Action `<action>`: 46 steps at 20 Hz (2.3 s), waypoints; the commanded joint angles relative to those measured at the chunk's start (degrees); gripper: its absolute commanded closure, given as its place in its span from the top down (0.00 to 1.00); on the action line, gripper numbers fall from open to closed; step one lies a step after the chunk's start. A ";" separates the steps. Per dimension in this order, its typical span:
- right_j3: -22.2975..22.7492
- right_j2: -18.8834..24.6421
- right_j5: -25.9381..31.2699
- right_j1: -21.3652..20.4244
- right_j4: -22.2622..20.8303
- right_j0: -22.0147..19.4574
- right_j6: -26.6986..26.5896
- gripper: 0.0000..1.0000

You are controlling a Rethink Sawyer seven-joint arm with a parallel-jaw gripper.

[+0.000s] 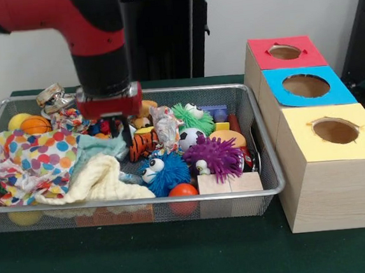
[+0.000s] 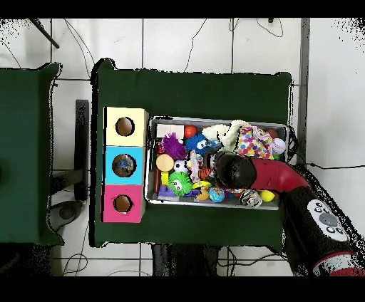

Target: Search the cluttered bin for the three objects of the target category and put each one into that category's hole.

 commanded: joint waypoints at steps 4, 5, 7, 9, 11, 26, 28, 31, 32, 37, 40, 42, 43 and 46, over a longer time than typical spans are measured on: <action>7.37 -2.25 1.99 -8.11 3.54 1.20 7.06 0.00; 6.61 -2.30 1.45 -7.09 3.37 1.23 6.86 0.00; 5.21 -2.35 0.53 -5.07 2.96 1.11 6.22 0.00; 5.00 -2.51 -0.55 -4.30 2.60 0.91 6.04 0.00; 5.28 -3.19 -1.72 -4.25 2.01 0.85 6.12 1.00; 1.15 -3.23 -5.99 -1.62 -2.99 -2.78 1.82 1.00; 0.14 -2.52 -5.64 -1.24 -2.37 -2.25 2.33 1.00; -2.52 -1.38 -2.50 -1.57 -1.54 -0.53 1.38 1.00; -3.24 -1.41 -1.99 -1.43 -1.42 0.20 1.51 1.00; -5.42 -2.05 -3.07 0.59 -1.15 2.57 3.30 1.00; -5.94 -2.53 -2.96 0.93 -1.06 3.72 3.72 1.00; -5.89 -2.68 -2.28 0.59 -0.67 4.22 3.80 1.00; -5.82 -2.75 -2.14 0.32 -0.54 4.41 3.86 1.00; -5.92 -2.69 -1.66 0.24 -0.24 4.65 3.55 1.00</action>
